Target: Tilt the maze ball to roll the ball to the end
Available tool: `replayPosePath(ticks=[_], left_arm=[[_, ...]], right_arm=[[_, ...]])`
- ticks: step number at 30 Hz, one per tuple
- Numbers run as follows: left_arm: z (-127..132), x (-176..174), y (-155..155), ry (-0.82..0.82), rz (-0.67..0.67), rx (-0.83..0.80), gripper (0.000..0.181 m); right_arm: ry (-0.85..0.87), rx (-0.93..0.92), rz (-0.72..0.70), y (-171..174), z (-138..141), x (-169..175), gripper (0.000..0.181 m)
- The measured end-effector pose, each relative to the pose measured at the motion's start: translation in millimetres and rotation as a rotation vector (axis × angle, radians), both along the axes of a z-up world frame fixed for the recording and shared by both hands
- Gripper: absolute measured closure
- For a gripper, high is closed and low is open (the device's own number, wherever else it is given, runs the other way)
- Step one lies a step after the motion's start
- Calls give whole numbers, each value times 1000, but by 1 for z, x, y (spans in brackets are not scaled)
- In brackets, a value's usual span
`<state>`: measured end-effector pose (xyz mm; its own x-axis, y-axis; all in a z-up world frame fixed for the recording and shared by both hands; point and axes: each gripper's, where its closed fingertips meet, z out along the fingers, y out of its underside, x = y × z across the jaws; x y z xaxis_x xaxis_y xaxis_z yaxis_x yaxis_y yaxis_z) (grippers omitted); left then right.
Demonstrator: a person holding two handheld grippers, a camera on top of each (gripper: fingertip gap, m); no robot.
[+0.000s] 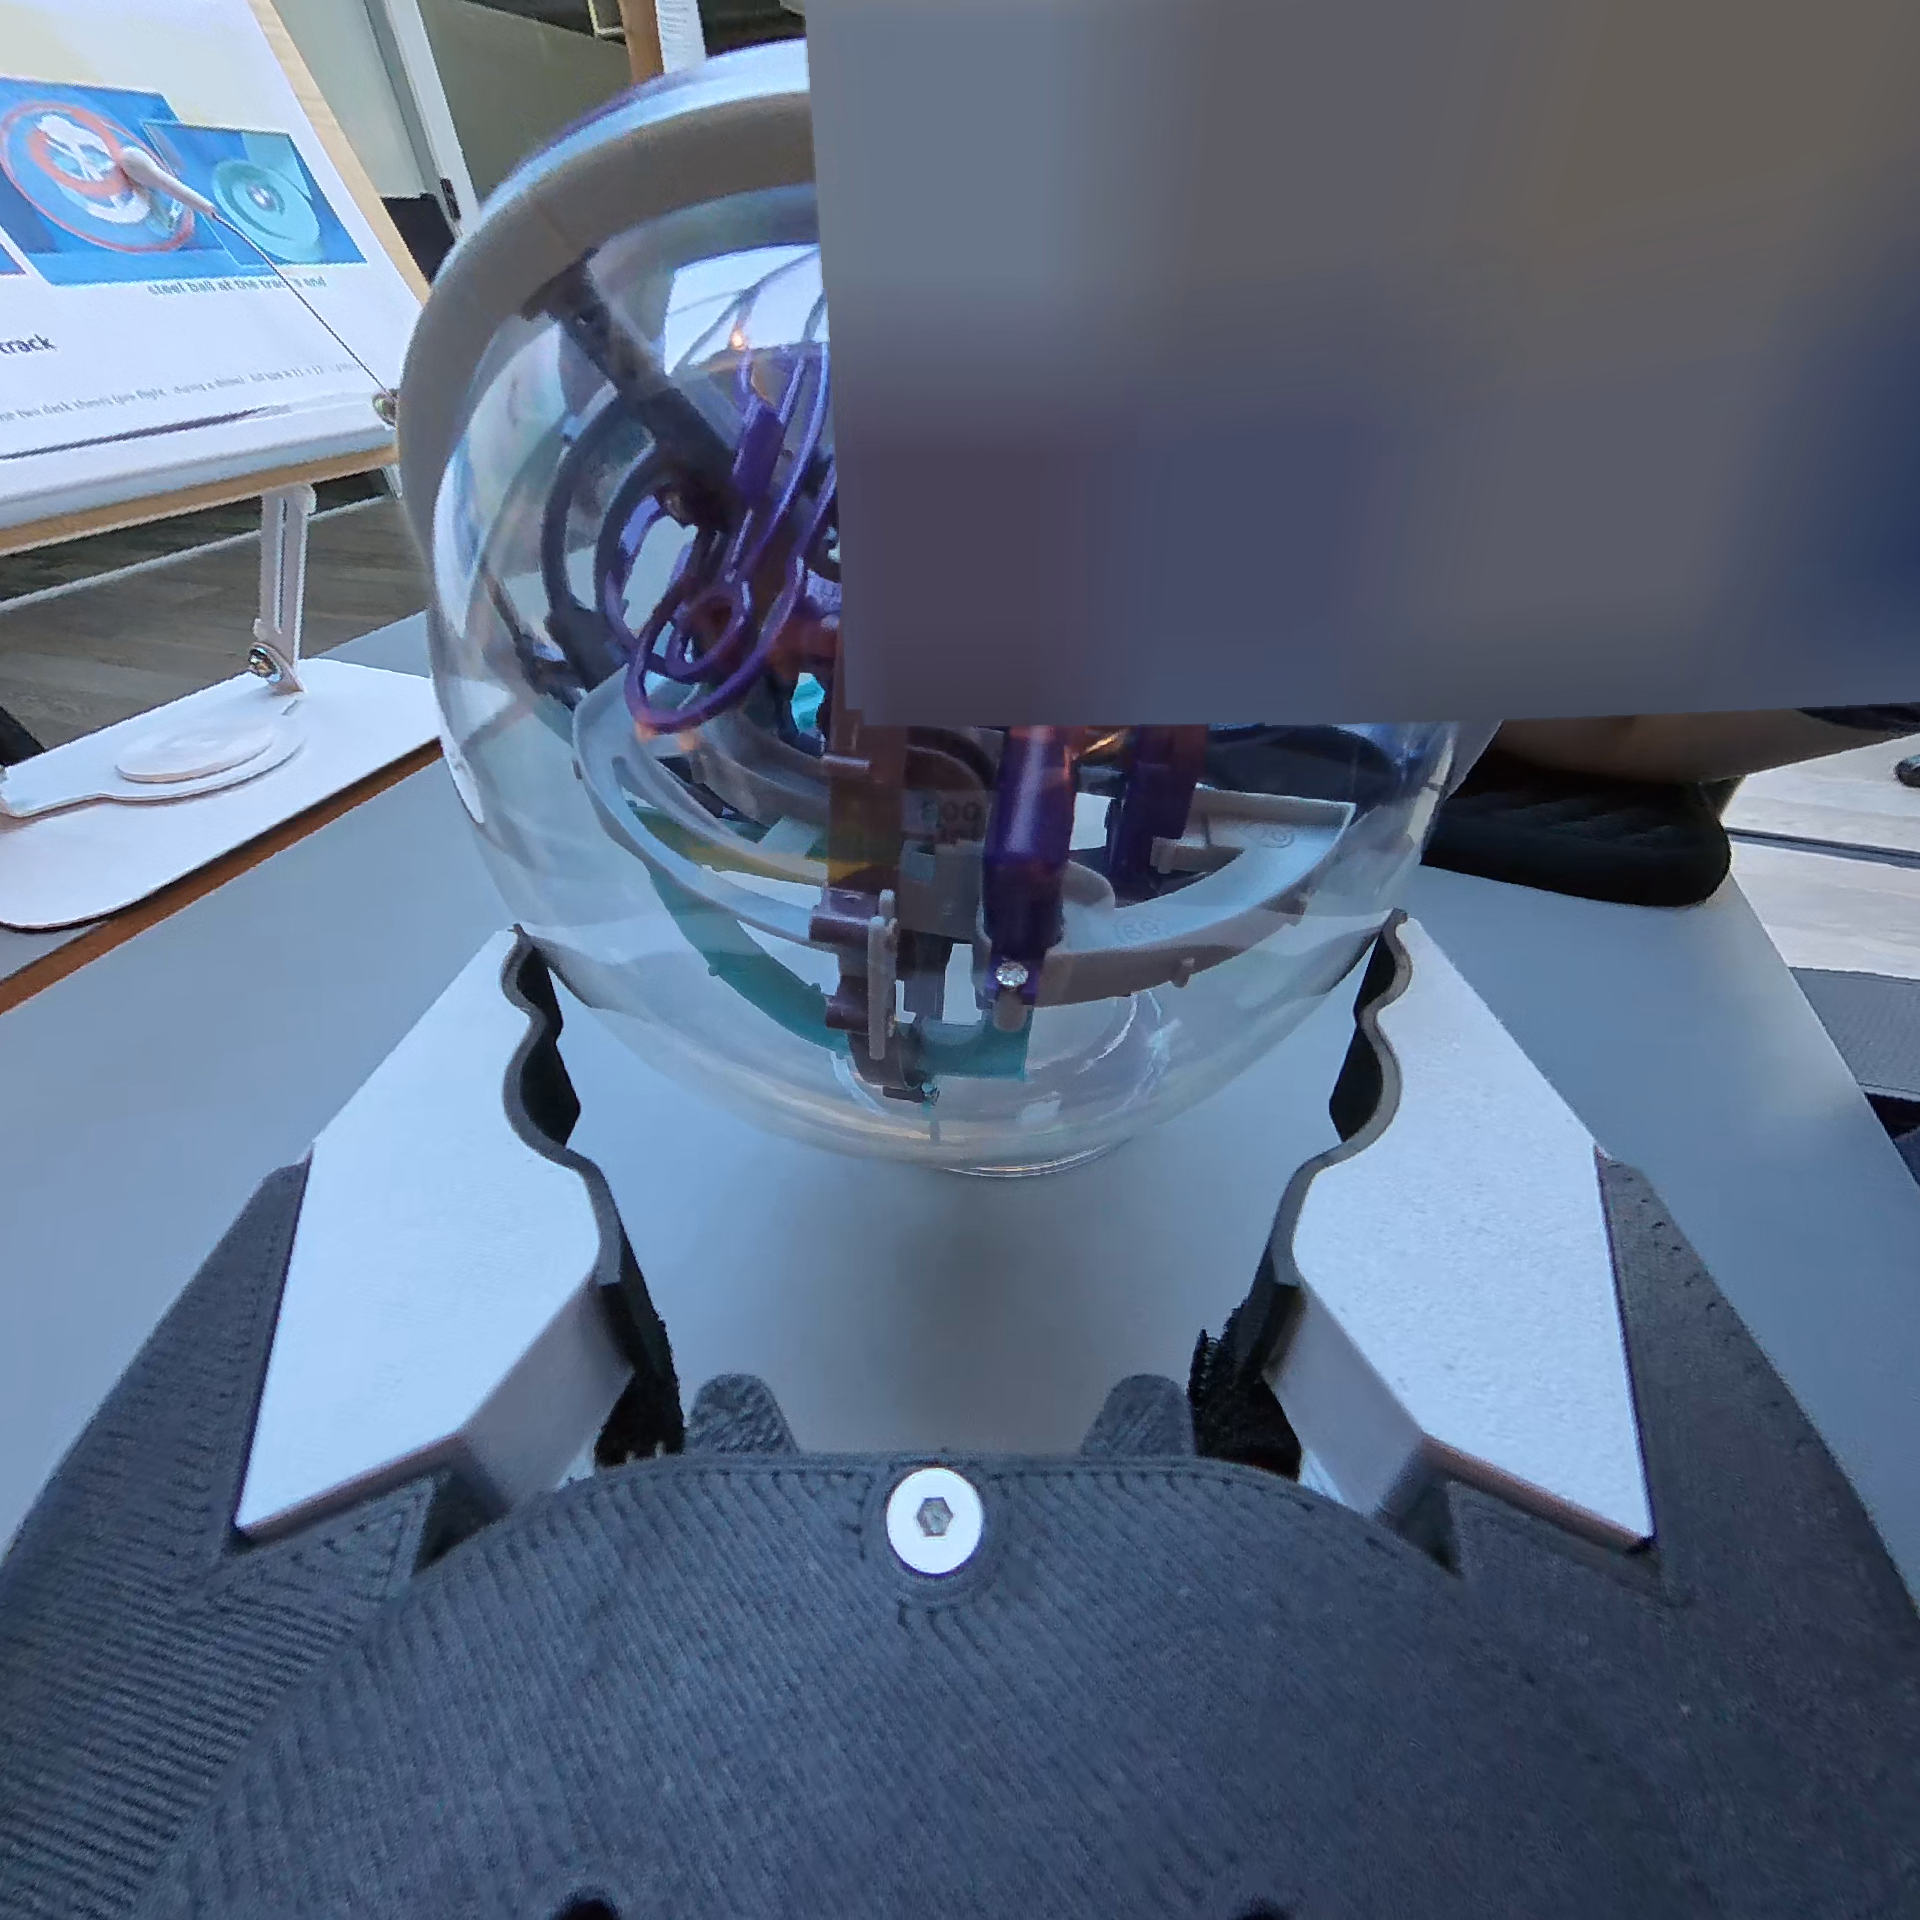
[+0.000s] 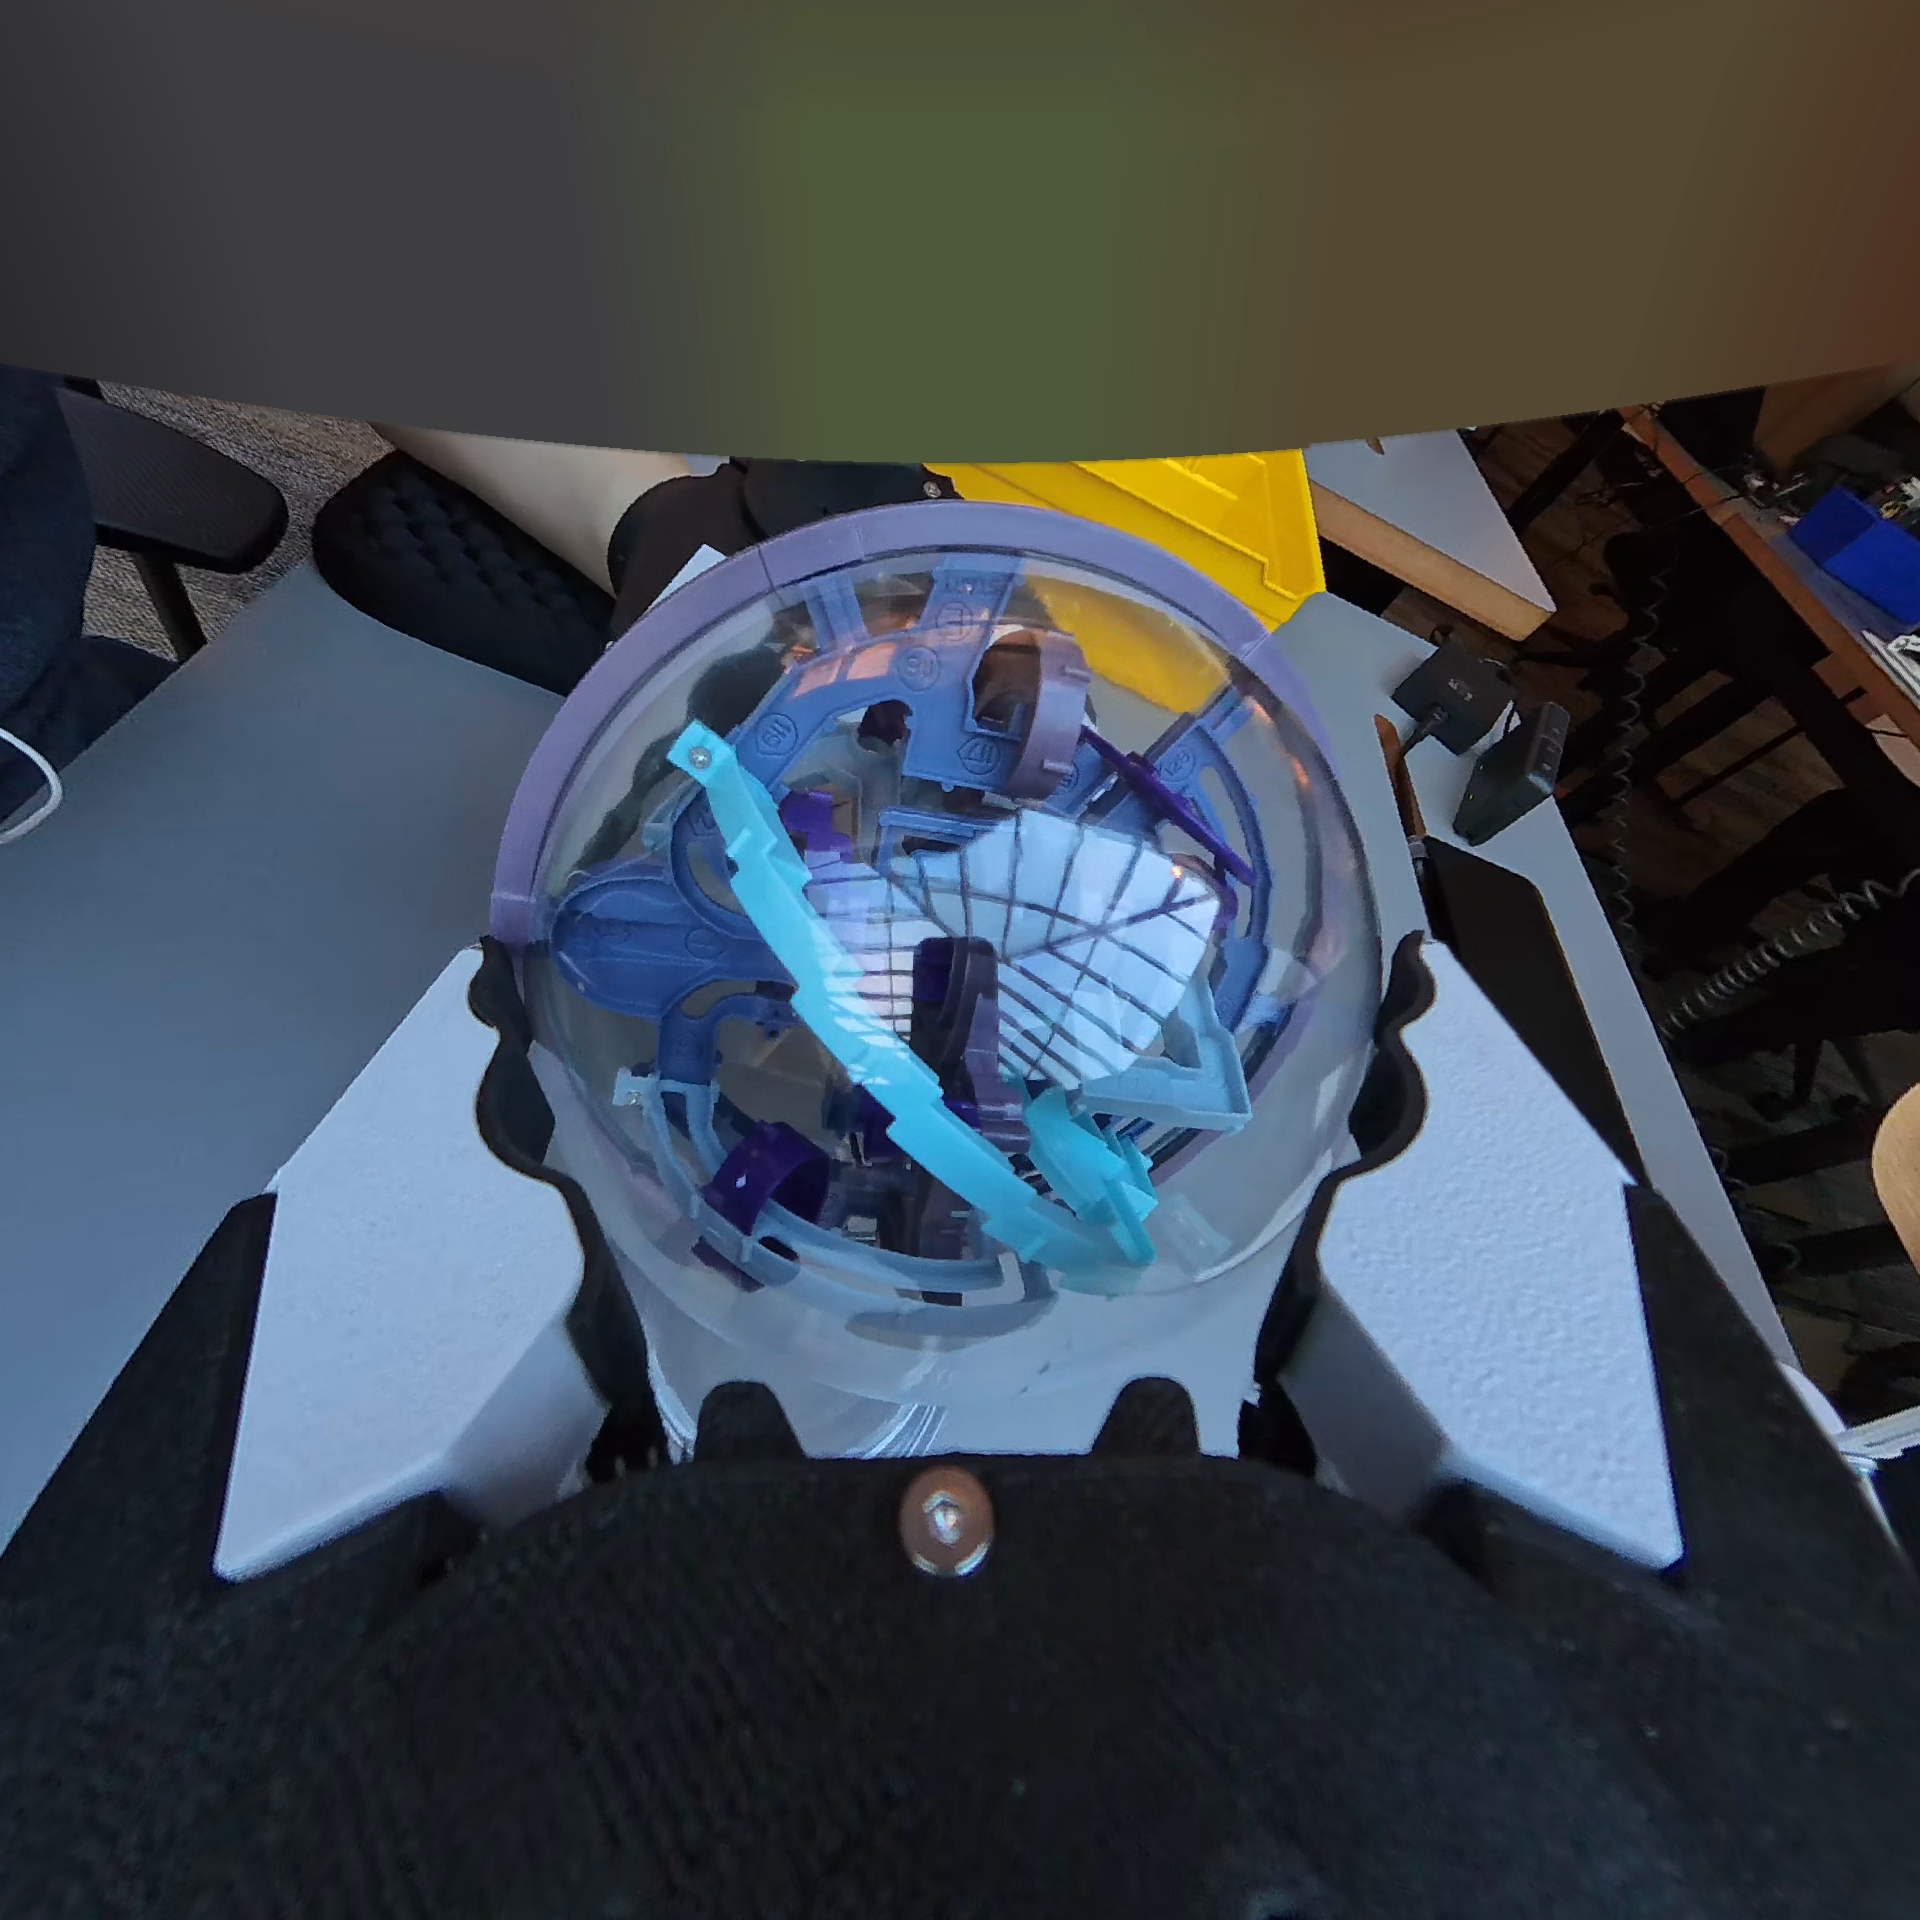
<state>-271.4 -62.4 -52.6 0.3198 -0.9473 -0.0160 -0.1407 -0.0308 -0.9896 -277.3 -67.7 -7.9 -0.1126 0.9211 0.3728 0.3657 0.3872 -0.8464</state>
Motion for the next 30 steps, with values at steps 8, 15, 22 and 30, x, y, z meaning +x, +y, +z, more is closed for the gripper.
replayPosePath(ticks=[8,15,22,30], left_arm=[[5,-2,-2,13,8,63,33],[9,-3,-4,22,16,116,33],[11,-4,-5,33,20,161,33],[11,-6,-4,68,48,243,33]], right_arm=[[3,66,7,-5,5,-1,24],[21,120,20,-10,9,-3,24],[25,169,29,-14,12,-4,24],[16,259,38,-16,10,-4,24]])
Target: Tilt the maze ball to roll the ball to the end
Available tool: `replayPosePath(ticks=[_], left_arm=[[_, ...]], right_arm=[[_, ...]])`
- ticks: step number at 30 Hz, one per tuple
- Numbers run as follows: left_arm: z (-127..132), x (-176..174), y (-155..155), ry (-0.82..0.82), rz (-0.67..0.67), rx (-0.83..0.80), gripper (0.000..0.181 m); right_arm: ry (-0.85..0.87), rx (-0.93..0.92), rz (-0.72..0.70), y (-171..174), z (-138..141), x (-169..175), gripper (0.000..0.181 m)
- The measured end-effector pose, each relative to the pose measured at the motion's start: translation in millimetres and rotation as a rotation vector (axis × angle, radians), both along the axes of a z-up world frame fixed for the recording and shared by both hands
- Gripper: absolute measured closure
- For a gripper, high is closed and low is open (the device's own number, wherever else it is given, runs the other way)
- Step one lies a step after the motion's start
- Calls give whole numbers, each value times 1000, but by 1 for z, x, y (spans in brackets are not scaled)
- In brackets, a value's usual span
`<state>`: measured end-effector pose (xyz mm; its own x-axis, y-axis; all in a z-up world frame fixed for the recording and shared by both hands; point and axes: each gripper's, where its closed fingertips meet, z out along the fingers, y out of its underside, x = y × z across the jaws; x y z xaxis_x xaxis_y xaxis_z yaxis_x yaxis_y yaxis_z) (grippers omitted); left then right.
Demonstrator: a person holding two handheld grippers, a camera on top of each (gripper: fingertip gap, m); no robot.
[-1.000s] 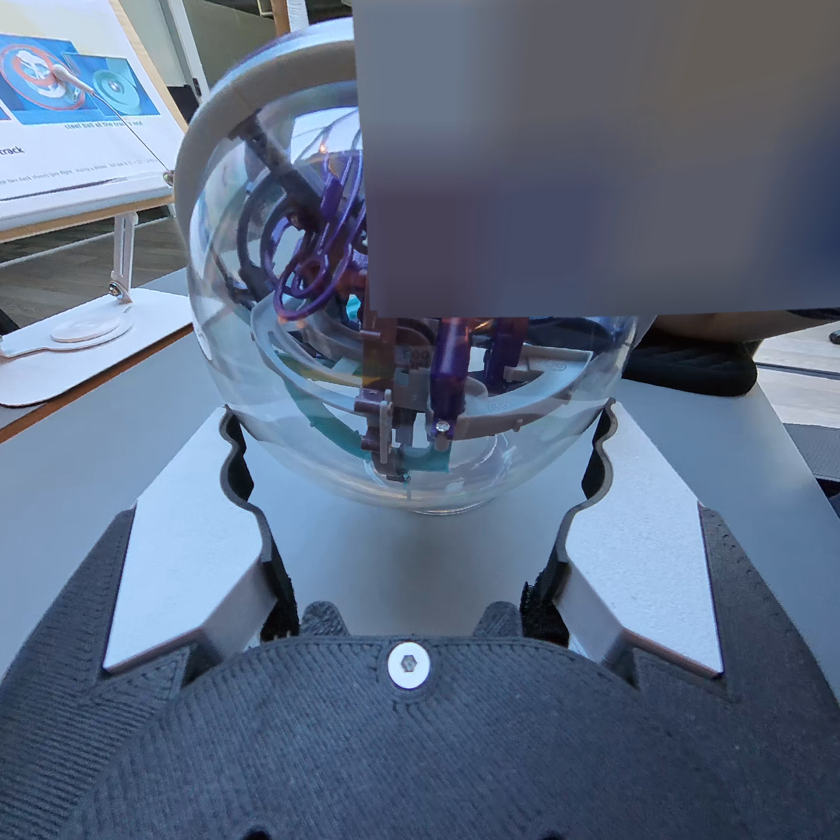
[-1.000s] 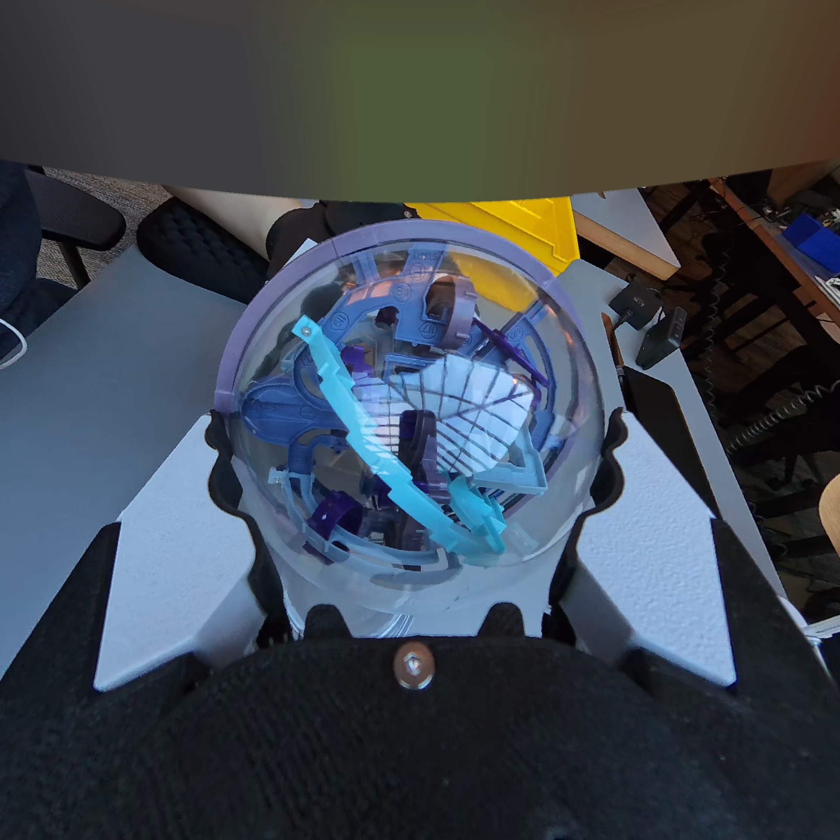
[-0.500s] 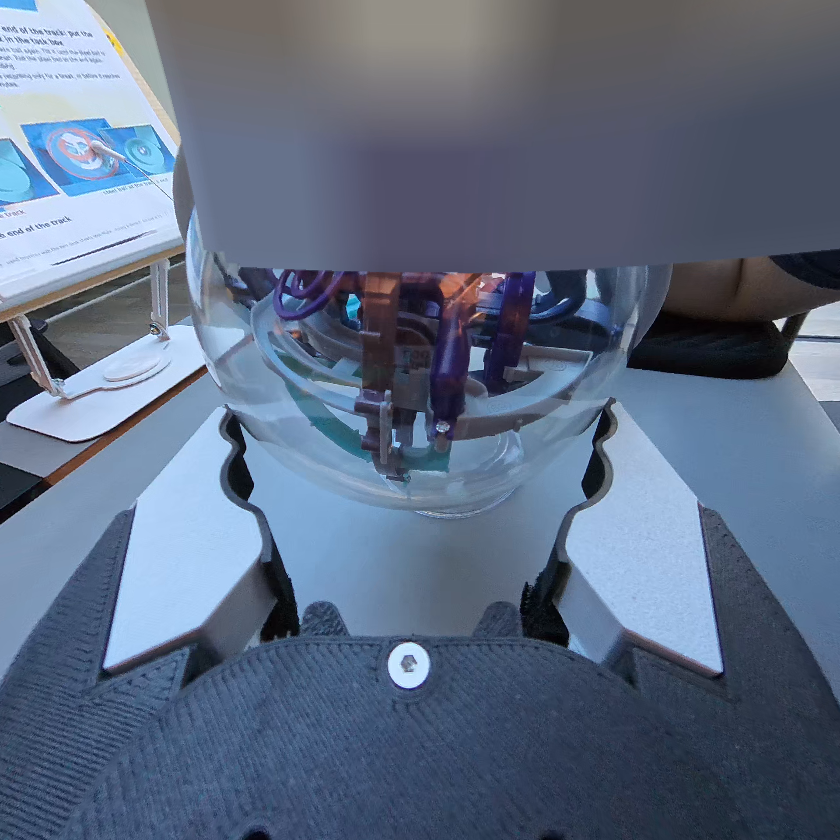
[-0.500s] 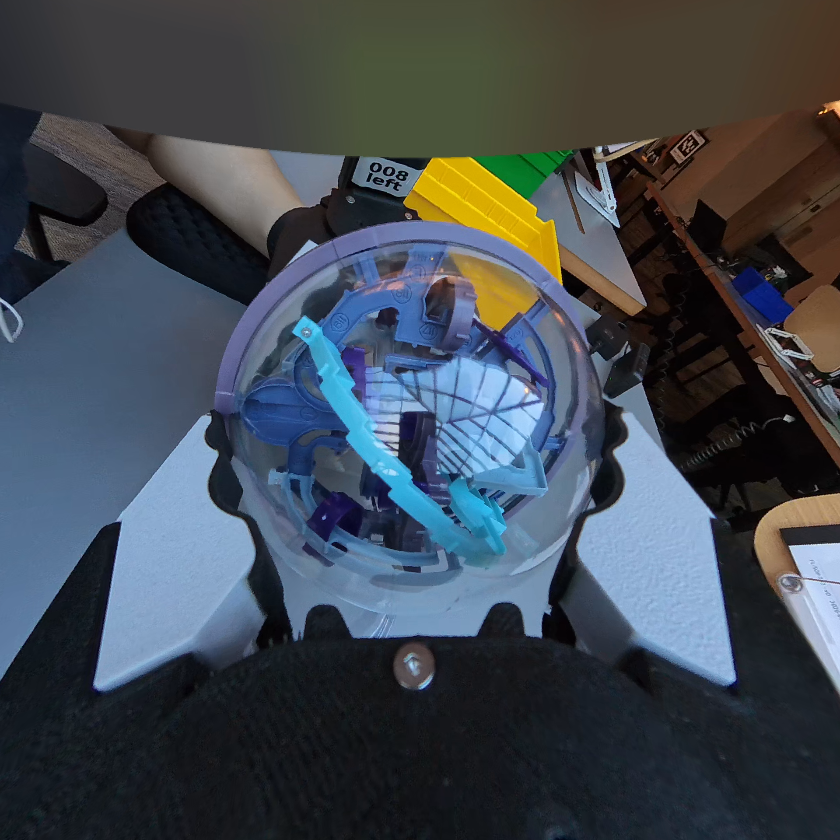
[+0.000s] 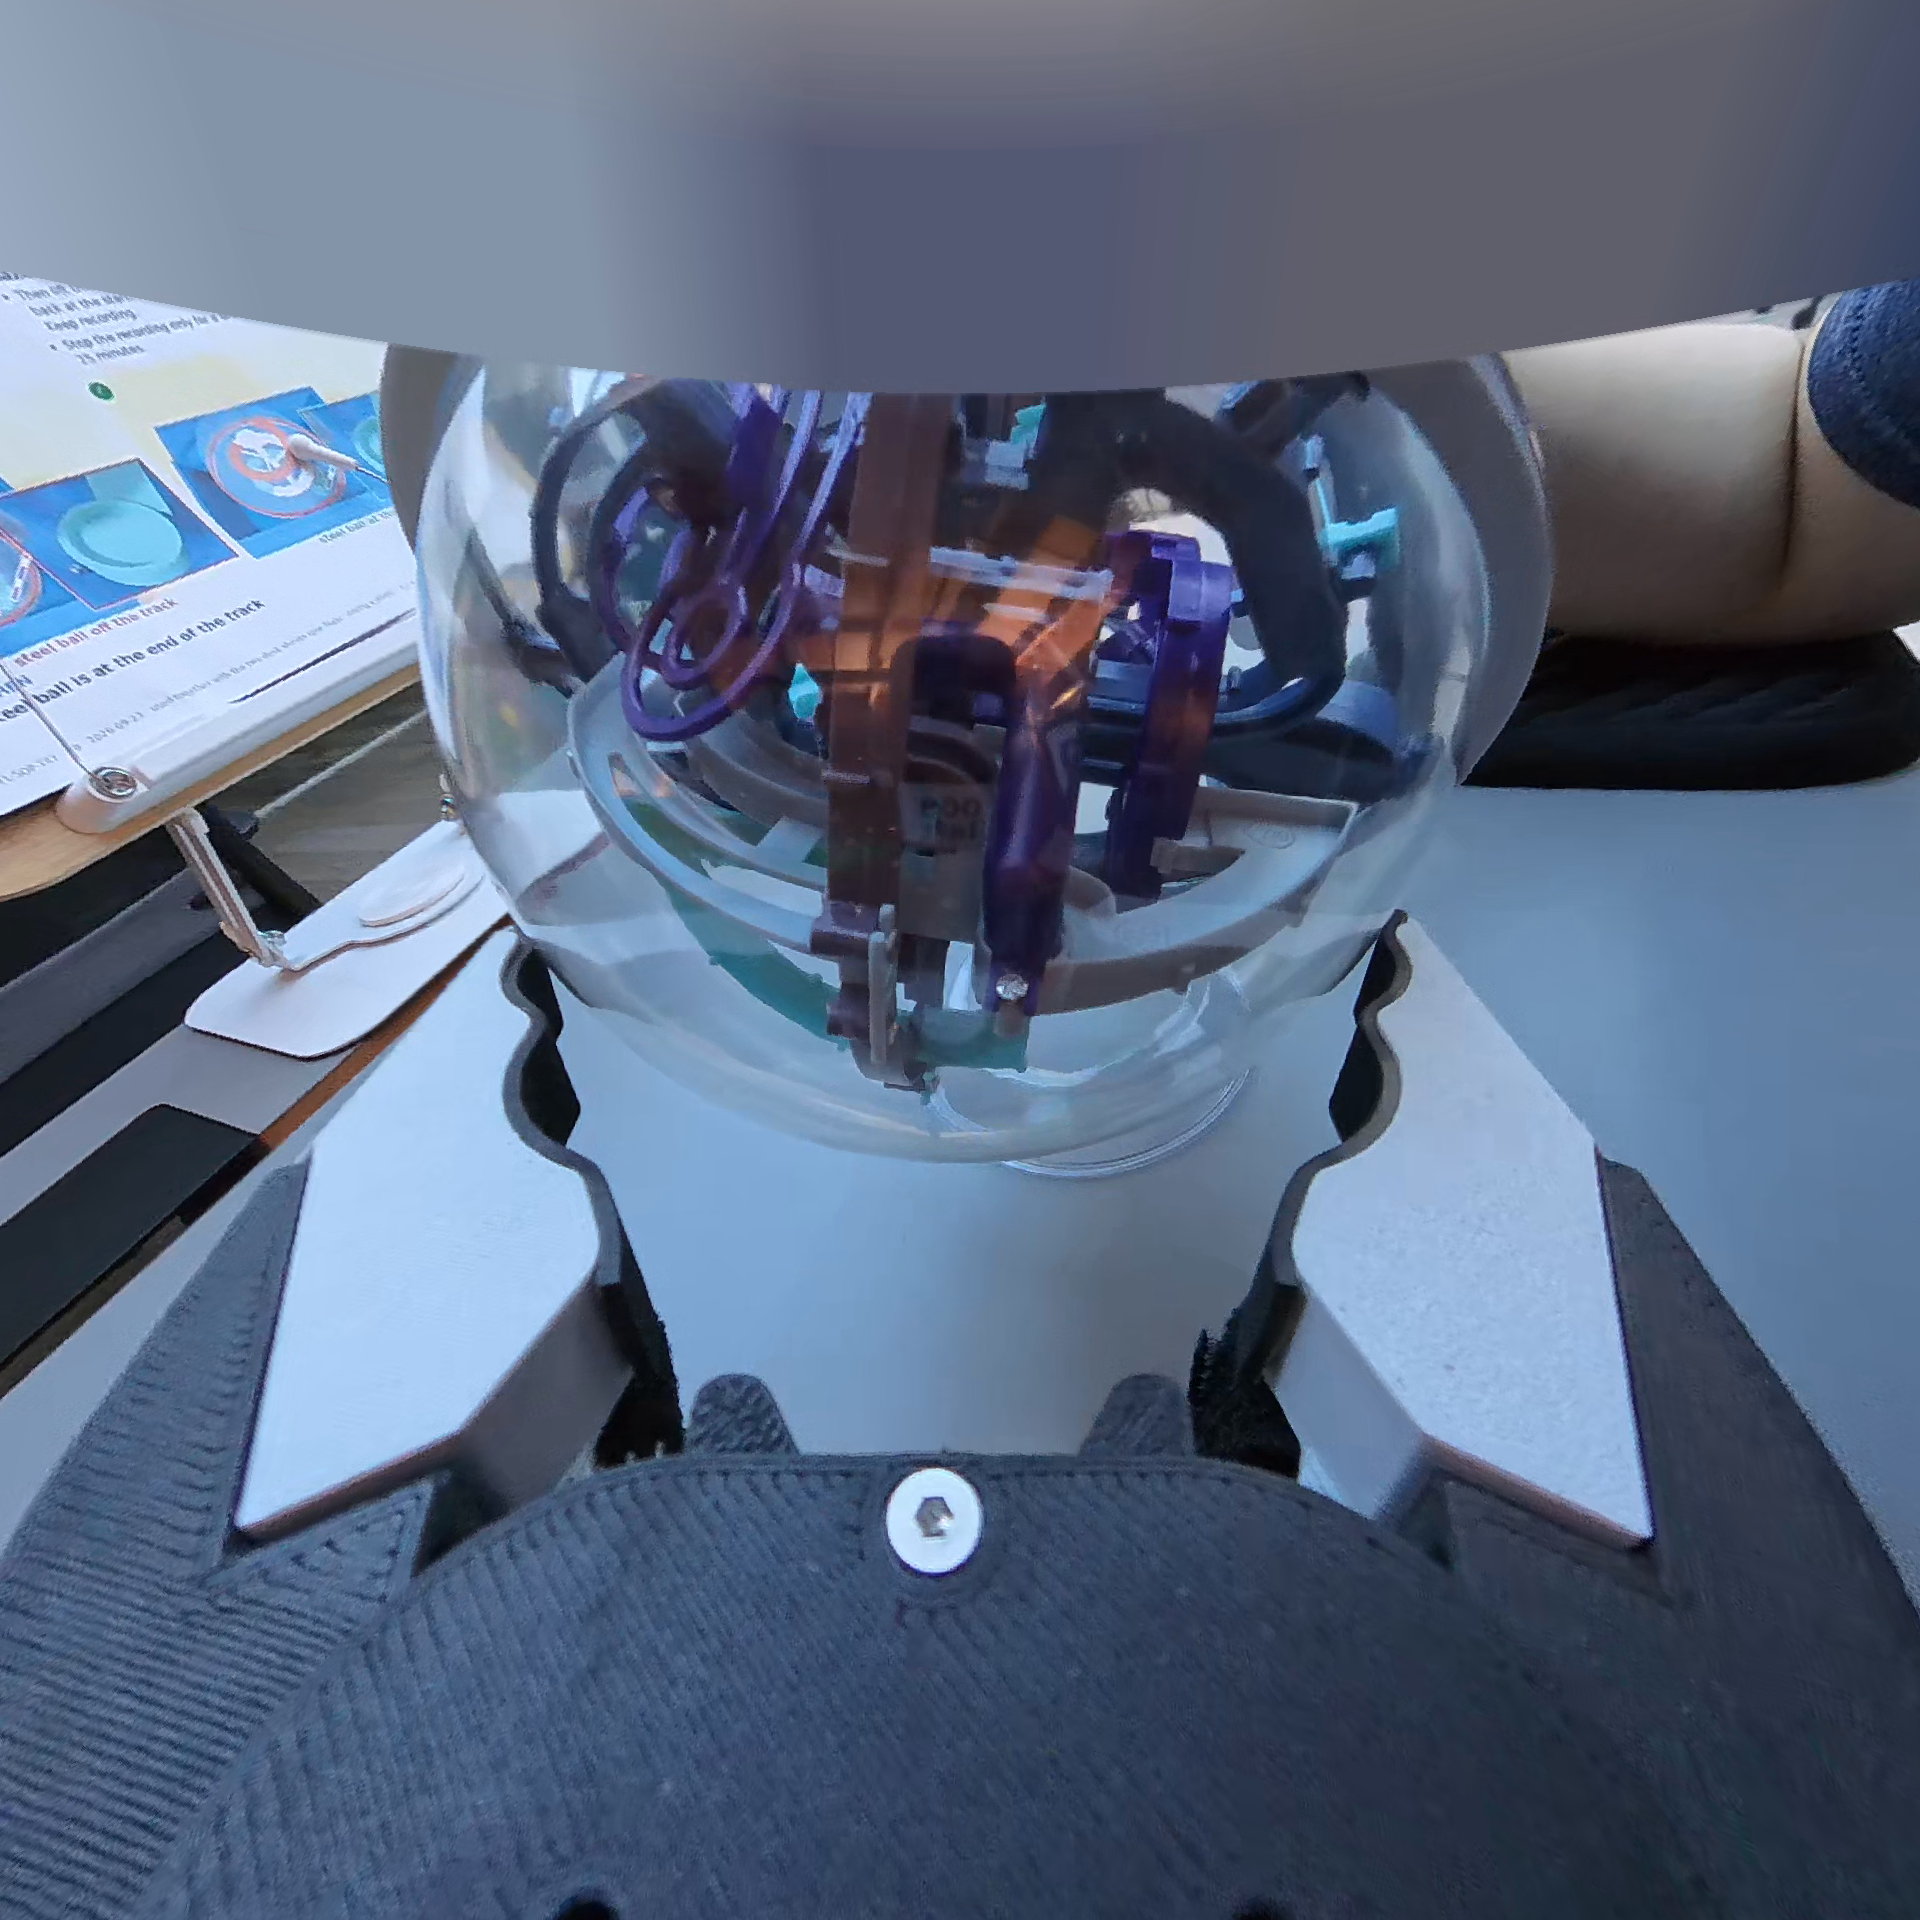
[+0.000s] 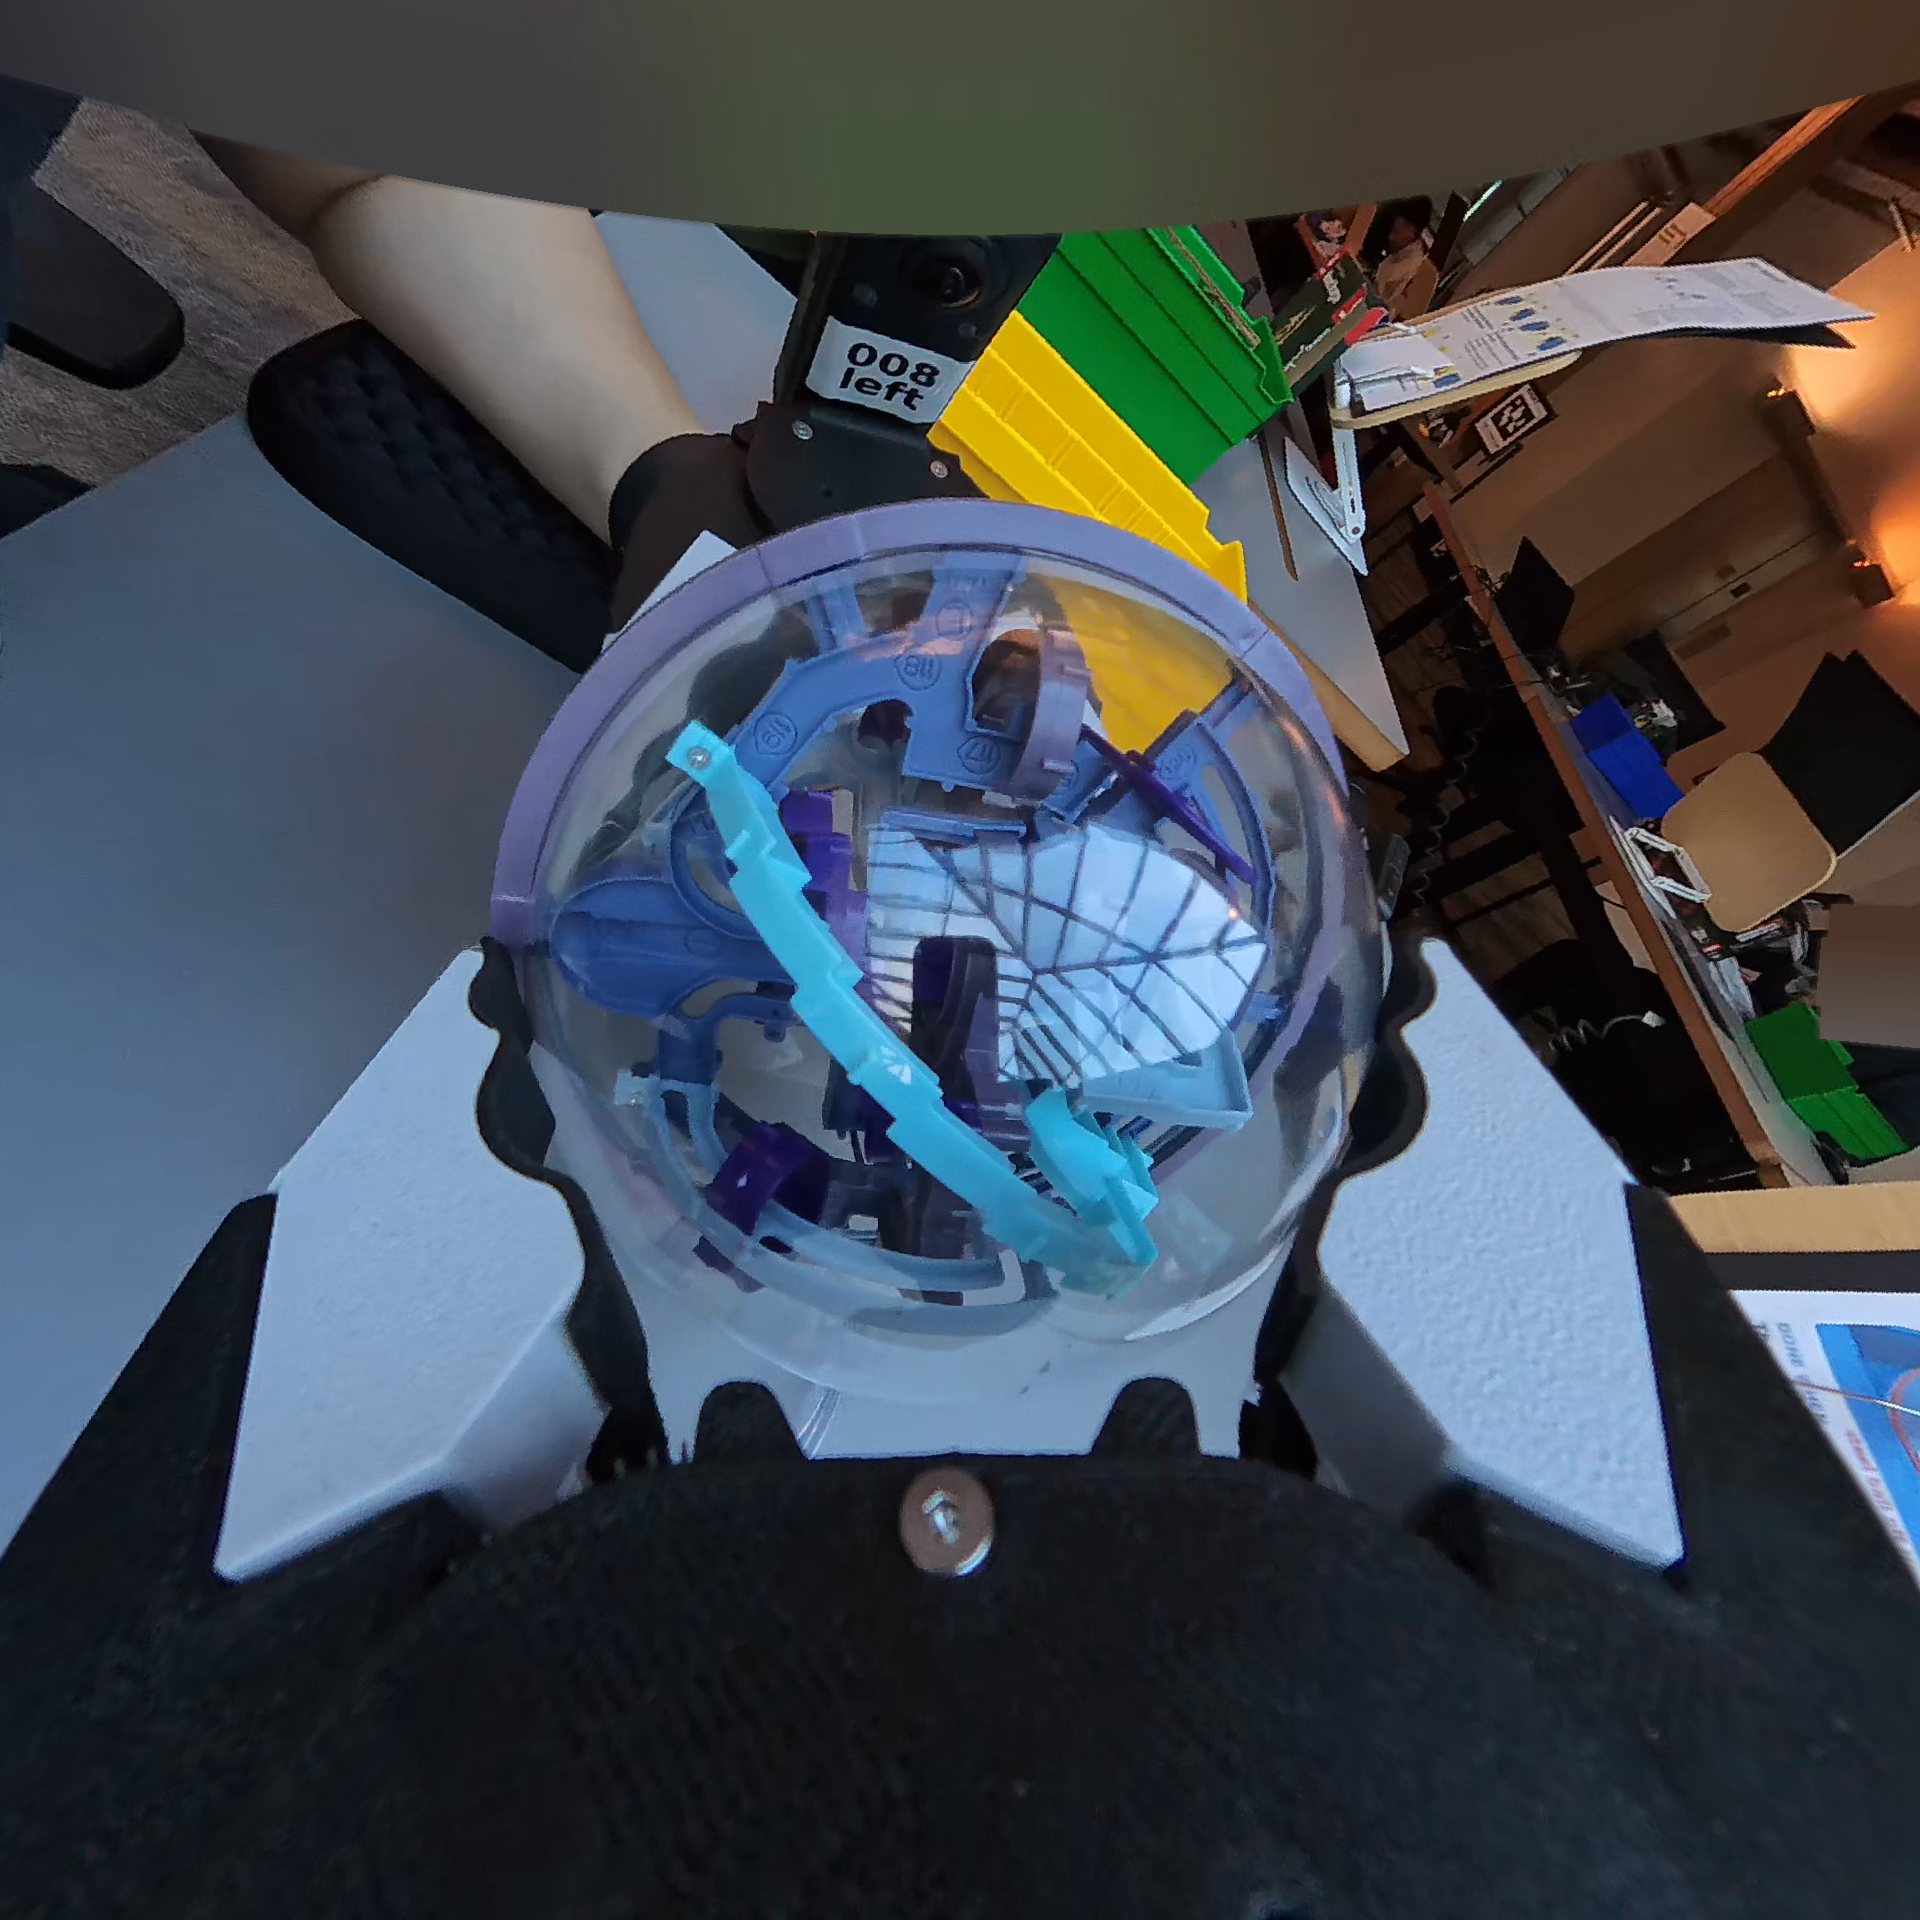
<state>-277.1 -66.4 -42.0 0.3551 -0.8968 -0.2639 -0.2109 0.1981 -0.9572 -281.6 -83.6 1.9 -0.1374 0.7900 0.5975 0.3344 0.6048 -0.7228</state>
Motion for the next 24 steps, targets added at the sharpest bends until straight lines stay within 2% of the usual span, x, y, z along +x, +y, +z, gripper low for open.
replayPosePath(ticks=[24], left_arm=[[-14,8,9,105,58,145,33]], right_arm=[[-14,174,-26,4,-18,13,24]])
